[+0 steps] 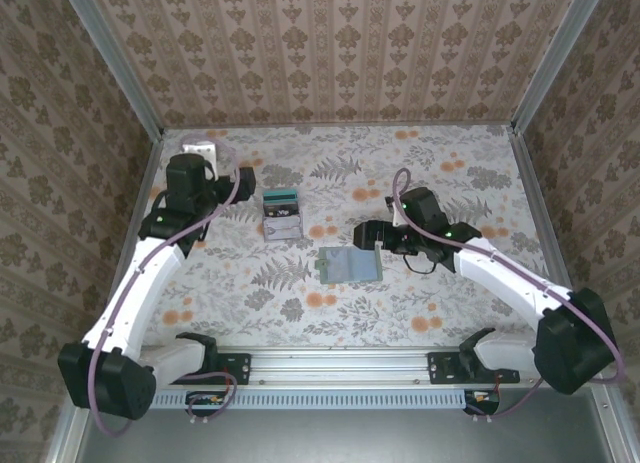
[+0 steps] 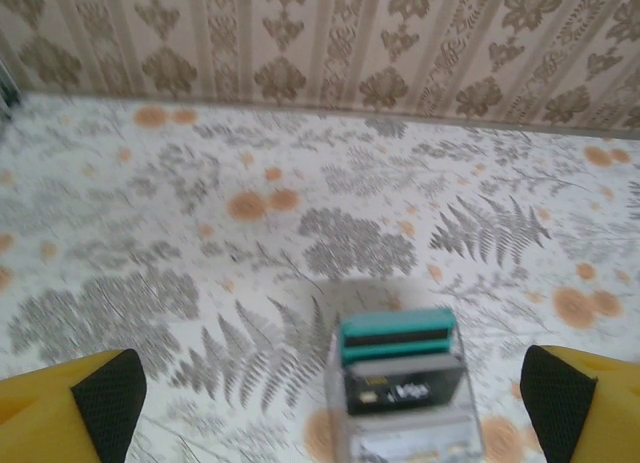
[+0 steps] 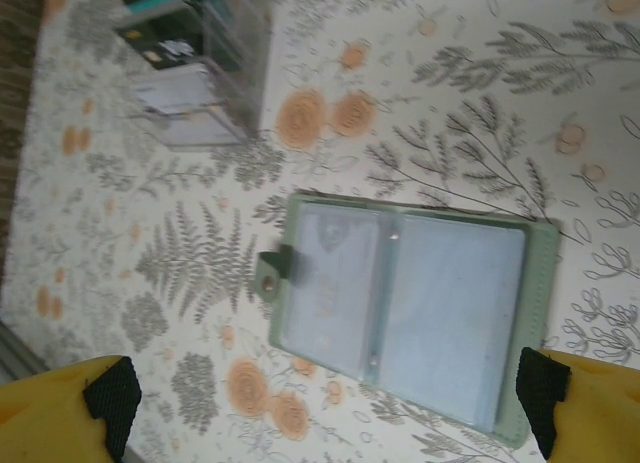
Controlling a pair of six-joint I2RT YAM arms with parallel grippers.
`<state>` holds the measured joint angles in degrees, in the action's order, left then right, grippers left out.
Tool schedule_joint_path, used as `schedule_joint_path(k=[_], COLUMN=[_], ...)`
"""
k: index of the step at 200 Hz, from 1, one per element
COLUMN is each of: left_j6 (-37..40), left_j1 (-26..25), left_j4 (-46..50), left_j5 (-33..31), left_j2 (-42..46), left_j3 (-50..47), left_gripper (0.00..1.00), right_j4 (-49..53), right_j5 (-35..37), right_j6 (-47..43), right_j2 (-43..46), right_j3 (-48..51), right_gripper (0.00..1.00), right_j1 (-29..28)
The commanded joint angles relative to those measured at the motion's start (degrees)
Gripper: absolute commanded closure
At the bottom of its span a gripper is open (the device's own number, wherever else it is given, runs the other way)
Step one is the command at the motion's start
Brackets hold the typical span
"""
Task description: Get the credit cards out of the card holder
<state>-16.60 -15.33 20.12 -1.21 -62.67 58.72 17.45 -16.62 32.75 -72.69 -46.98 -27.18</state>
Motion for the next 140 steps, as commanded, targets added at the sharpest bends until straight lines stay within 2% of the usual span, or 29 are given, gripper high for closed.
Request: schedule_joint_path(k=[1,16,42,57,71,101,140], left_j6=[-10.9,-16.1,-22.0,-24.8,-27.3,-30.9,-31.0], left_j1=[-0.3,-1.7,-6.8,-10.4,-15.3,-22.3,-29.2], left_j4=[4.5,6.3,7.1,6.5,5.9,3.6,2.1], left_j5=[5.4,6.7,7.0,5.8,4.5,4.1,4.7], left_j2=[1.2,1.5,1.4,0.8,0.0,-3.9,-11.9], left_j3=[-2.3,-4.5,-8.7,-10.8,-12.2,-13.6,-10.9], left_gripper=[0.12,0.21,0.35,0.40,0.42,0.43,0.46], right_j4=[2.6,1.3,0.0,-0.4,-0.2,0.3,0.4], right_j5=[2.5,2.6,3.4,4.4,5.1,7.7,9.4], right_j6=[-0.1,0.5,0.5,0.3,-0.2,-0.4,-1.1], right_j2=[-3.3,-4.5,-6.6,-9.5,-10.9,-13.1,-14.2], right_j3=[-0.9,0.5,2.6,3.4,3.5,3.9,4.6], right_gripper=[0.01,0.16,0.56,0.77,0.91,0.97,0.99], right_j1=[-0.4,-0.4,-0.5,-0.5,-0.5,-0.6,-0.6])
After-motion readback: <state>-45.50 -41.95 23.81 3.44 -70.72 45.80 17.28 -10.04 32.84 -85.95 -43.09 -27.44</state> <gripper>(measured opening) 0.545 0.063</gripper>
